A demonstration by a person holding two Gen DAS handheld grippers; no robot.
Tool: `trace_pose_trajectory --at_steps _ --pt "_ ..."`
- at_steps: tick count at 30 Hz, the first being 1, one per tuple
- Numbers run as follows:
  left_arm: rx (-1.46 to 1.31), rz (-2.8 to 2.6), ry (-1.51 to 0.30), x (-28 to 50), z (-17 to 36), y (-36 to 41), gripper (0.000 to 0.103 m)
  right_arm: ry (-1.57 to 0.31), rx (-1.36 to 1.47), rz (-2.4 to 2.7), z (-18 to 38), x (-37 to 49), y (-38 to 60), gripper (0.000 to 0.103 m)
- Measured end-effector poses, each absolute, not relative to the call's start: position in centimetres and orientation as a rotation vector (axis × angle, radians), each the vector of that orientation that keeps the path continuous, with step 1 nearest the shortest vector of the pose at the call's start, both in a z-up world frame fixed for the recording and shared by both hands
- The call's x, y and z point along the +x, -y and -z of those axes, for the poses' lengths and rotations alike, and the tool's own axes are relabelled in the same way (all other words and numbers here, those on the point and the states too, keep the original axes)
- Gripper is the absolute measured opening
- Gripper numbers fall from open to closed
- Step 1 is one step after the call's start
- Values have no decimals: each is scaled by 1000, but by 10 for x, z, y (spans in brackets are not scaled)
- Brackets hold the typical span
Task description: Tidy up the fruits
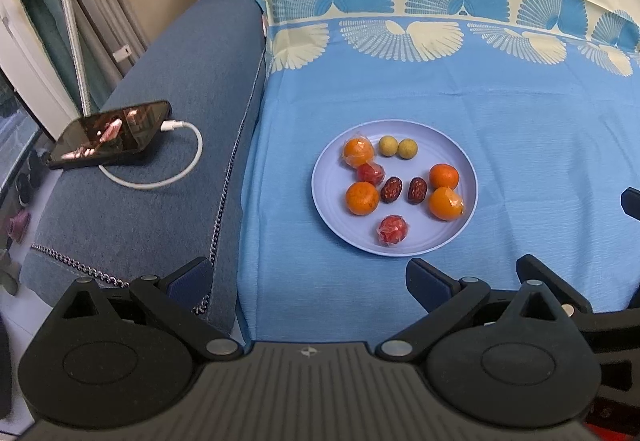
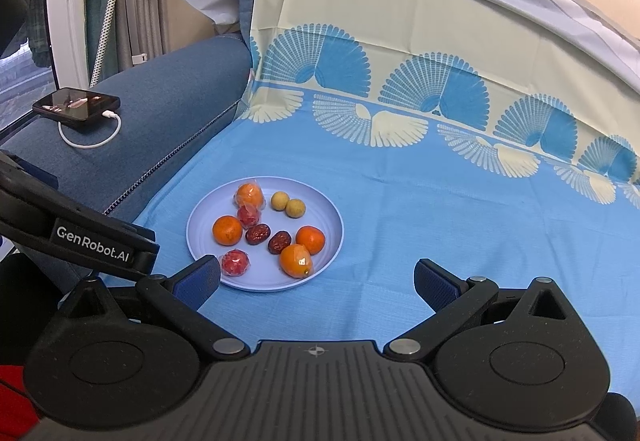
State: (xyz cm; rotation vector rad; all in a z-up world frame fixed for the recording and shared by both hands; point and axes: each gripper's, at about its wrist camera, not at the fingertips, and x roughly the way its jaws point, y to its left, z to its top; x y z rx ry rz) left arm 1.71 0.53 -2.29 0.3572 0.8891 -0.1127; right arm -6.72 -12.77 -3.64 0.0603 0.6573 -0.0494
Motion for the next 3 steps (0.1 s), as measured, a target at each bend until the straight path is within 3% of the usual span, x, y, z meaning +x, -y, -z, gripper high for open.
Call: trace_pose_trajectory --at_steps 3 --pt "381 115 -872 14 23 -3 103 -661 68 47 37 -67 127 102"
